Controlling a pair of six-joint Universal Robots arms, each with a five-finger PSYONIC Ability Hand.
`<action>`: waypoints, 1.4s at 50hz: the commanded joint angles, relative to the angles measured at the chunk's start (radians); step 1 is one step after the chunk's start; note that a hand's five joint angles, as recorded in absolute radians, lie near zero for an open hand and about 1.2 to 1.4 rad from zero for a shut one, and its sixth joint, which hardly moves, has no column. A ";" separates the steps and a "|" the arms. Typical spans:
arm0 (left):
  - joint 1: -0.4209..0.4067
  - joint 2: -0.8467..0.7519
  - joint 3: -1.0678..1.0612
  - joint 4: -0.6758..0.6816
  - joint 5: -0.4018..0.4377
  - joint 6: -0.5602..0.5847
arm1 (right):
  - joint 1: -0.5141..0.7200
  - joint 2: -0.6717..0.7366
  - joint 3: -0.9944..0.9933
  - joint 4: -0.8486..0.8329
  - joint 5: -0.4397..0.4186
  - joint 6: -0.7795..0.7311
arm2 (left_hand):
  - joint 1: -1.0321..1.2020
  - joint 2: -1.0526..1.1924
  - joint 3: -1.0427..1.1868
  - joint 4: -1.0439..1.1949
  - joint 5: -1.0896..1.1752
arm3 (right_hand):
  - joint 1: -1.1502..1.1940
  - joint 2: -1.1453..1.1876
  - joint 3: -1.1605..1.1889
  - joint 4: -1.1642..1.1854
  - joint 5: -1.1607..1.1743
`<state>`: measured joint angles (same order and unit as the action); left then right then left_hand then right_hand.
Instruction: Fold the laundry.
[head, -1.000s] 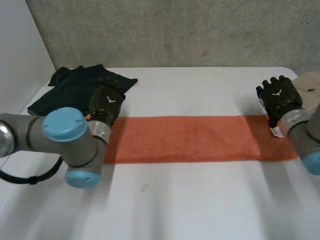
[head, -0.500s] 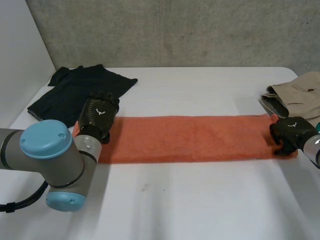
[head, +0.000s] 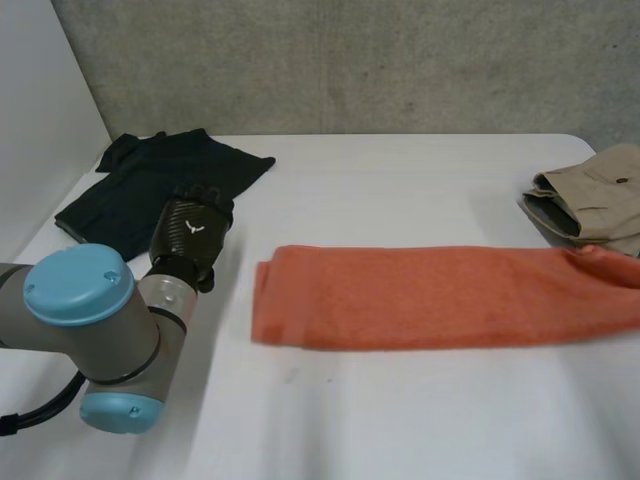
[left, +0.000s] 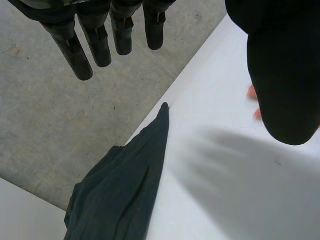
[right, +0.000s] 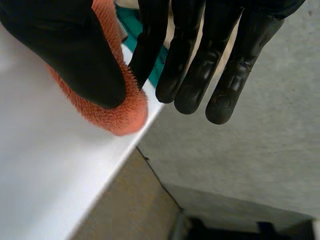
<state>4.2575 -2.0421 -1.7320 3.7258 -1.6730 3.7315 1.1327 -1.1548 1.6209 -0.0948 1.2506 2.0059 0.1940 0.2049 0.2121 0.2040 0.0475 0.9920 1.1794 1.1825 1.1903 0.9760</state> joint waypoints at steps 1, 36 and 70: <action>0.005 0.054 -0.021 -0.003 0.001 -0.005 | 0.174 -0.081 -0.026 -0.017 -0.008 0.092 | -0.019 -0.030 -0.038 -0.029 -0.047 | 0.404 0.217 0.214 0.206 0.246; -0.002 0.180 -0.044 -0.006 0.007 -0.114 | 1.113 0.201 -0.225 -0.230 -0.062 0.373 | -0.019 -0.030 -0.038 -0.029 -0.047 | -0.817 -1.005 -1.008 -1.016 -0.976; -0.177 0.045 0.051 -0.043 0.053 -0.157 | 0.774 -0.022 -0.030 -0.105 0.130 0.471 | -0.019 -0.030 -0.038 -0.029 -0.047 | 0.404 0.217 0.214 0.206 0.246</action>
<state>4.0528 -2.0432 -1.6565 3.7000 -1.6160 3.5765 1.7952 -1.1134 1.6686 -0.1782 1.3835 2.4580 0.1941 0.2049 0.2121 0.2040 0.0475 0.8943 1.1762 1.1826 1.1890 0.9476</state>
